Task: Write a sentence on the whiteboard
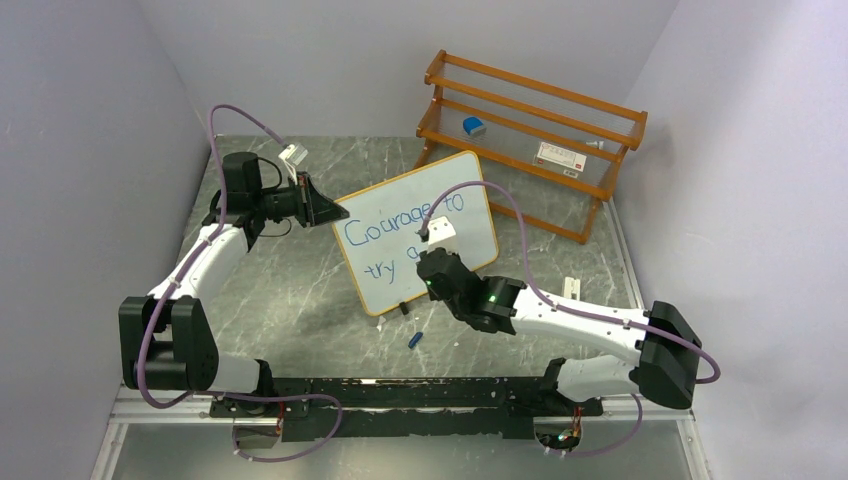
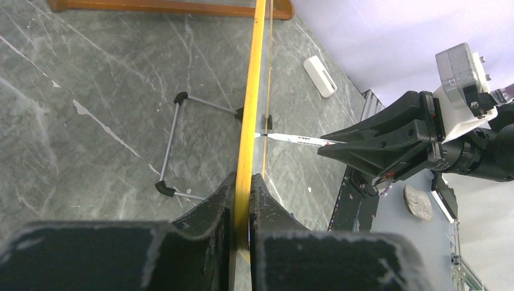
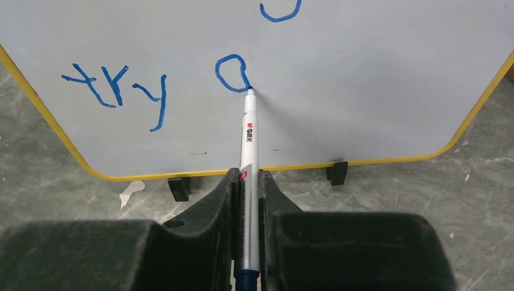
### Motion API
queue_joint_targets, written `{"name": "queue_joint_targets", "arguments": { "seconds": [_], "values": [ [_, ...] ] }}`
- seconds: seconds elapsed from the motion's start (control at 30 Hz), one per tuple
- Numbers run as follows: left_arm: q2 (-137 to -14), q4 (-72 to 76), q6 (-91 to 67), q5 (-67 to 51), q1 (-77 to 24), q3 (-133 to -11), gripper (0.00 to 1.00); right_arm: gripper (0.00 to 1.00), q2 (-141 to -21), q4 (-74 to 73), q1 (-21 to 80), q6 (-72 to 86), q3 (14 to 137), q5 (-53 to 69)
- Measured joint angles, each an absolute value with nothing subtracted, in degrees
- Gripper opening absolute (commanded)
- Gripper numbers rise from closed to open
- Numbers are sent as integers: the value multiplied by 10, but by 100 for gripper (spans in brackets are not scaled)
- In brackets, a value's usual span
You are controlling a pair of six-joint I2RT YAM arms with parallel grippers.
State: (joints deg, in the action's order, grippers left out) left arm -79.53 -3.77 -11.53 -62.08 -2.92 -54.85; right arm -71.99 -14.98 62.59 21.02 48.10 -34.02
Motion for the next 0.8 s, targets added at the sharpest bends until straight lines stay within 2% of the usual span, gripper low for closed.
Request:
{"name": "queue_joint_targets", "arguments": {
  "seconds": [0.8],
  "values": [
    [-795, -38, -116, -621, -29, -548, 5, 0, -693, -138, 604, 211, 472, -345]
  ]
}}
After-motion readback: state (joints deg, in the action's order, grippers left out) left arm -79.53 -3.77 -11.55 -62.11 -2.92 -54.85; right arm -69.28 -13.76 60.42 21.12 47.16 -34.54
